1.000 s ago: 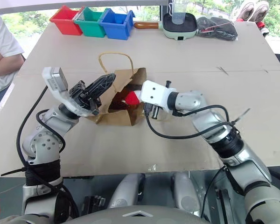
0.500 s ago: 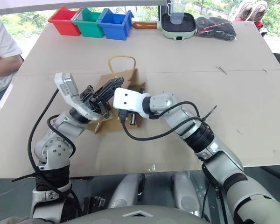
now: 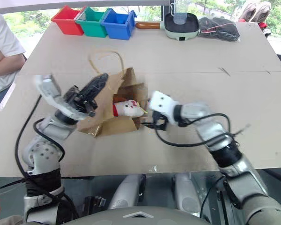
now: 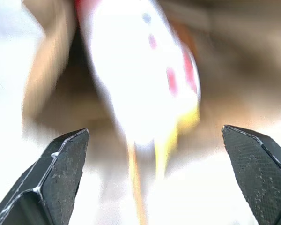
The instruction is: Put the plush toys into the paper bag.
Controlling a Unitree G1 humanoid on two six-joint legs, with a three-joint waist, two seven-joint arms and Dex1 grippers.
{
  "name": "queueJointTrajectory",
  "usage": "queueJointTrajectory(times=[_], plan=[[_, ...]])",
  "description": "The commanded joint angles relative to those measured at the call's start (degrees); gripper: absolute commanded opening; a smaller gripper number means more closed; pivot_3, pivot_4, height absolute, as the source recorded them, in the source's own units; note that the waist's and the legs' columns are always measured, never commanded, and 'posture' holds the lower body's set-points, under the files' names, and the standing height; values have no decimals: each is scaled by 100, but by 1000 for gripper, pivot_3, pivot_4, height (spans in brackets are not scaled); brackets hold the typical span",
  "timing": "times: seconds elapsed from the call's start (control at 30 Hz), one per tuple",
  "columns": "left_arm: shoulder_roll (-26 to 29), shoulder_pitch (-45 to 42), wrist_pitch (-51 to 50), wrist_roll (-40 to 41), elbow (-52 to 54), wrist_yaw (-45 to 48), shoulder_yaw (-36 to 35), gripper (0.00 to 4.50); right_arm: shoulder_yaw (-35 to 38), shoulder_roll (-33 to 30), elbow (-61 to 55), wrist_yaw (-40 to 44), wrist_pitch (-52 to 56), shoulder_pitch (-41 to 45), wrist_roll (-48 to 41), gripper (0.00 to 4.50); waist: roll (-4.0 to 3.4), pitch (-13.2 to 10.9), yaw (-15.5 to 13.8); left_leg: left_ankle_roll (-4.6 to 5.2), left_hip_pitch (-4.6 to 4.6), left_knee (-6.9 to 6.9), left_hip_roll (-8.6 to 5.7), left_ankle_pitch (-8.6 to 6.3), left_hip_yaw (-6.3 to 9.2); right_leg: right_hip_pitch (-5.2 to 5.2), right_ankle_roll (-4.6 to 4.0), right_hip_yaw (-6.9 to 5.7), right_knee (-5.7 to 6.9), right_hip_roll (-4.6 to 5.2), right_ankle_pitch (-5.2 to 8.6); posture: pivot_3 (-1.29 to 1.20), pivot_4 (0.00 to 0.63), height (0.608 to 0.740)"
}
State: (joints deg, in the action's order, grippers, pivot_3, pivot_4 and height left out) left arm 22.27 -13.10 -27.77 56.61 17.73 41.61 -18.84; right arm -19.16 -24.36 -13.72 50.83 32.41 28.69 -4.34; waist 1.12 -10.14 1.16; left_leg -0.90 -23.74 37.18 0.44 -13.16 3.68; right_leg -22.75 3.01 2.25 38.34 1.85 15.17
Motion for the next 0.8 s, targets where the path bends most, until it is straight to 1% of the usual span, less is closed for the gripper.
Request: queueJointTrajectory(times=[0.03, 0.13, 0.17, 0.2, 0.27, 0.3, 0.43, 0.53, 0.6, 0.7, 0.73, 0.77, 0.8], plan=[[105, -37, -73, 401, 127, 168, -182, 0, 695, -106, -1050, -209, 936, -329, -581, 4418, 0, 0, 19, 0, 4, 0, 2, 0, -3, 0, 0, 4, 3, -3, 0, 0, 150, 740], [158, -38, -104, 487, 122, 198, -241, 0, 1254, -110, -1461, -470, 1732, -576, -994, 4418, 0, 0, 15, 0, 4, 0, 5, 0, -2, 0, -1, 2, 8, -8, 0, 0, 150, 740], [175, -36, -109, 511, 119, 204, -262, 0, 1560, -8, -1566, -629, 2276, -666, -1189, 4418, 0, 0, 4, 0, 3, 0, 4, 0, -2, 0, -1, 2, 8, -8, 0, 0, 150, 740], [189, -23, -113, 542, 130, 209, -275, 0, 1905, 235, -1639, -839, 2964, -795, -1436, 4418, 0, 0, 2, 0, 2, 2, 4, 0, -5, 0, -1, 4, 8, -7, 0, 0, 150, 740], [193, -11, -104, 563, 141, 206, -279, 0, 2342, 673, -1688, -1119, 3891, -923, -1806, 4418, 5, 3, -21, 0, 2, 2, 4, 0, -5, 1, -1, 4, 8, -7, 0, 0, 150, 740], [193, -14, -99, 570, 145, 198, -276, 0, 2492, 893, -1677, -1242, 4182, -934, -1941, 4418, 4, 2, -20, 0, 2, 1, 5, 0, -2, 1, -1, 2, 8, -9, 0, 0, 150, 740], [194, -36, -56, 557, 166, 165, -288, 0, 2677, 1375, -1483, -1636, 4707, -873, -2147, 4418, 0, 0, -4, 0, 4, 0, 5, 0, -11, -2, -1, 11, 11, -11, 1, 0, 150, 740], [209, -20, -57, 570, 201, 144, -312, 0, 2958, 1863, -1152, -1823, 4819, -760, -2409, 4418, 0, 0, -7, 0, 3, 0, 4, 0, -10, -2, -1, 8, 11, -11, 1, 0, 150, 740], [214, 27, -44, 550, 228, 142, -319, 0, 3065, 2134, -869, -1861, 4704, -615, -2593, 4418, 0, 0, 0, 0, 3, 0, 4, 0, -10, -2, -1, 8, 11, -12, 1, 0, 150, 740], [200, 46, -25, 525, 242, 125, -302, 0, 3056, 2272, -471, -1913, 4570, -427, -2716, 3670, 0, 0, 5, 0, 3, 0, 4, 0, -10, -2, -1, 8, 11, -13, 1, 0, 150, 740], [192, 48, -16, 516, 255, 111, -296, 0, 2939, 2272, -287, -1915, 4434, -392, -2683, 3196, -1, 0, 5, 0, 3, 0, 4, 0, -9, -2, -1, 8, 11, -13, 1, 0, 150, 740], [182, 52, -2, 508, 281, 88, -294, 0, 2845, 2290, -131, -1882, 4257, -360, -2671, 2588, 0, 0, 4, 0, 3, 0, 4, 0, -9, -2, -1, 8, 11, -12, 1, 0, 150, 740], [175, 66, 9, 508, 314, 55, -304, 0, 2975, 2456, 6, -1897, 4073, -284, -2766, 2225, 0, 0, 5, 0, 3, 0, 4, 0, -10, -2, -1, 8, 11, -12, 1, 0, 150, 740]])
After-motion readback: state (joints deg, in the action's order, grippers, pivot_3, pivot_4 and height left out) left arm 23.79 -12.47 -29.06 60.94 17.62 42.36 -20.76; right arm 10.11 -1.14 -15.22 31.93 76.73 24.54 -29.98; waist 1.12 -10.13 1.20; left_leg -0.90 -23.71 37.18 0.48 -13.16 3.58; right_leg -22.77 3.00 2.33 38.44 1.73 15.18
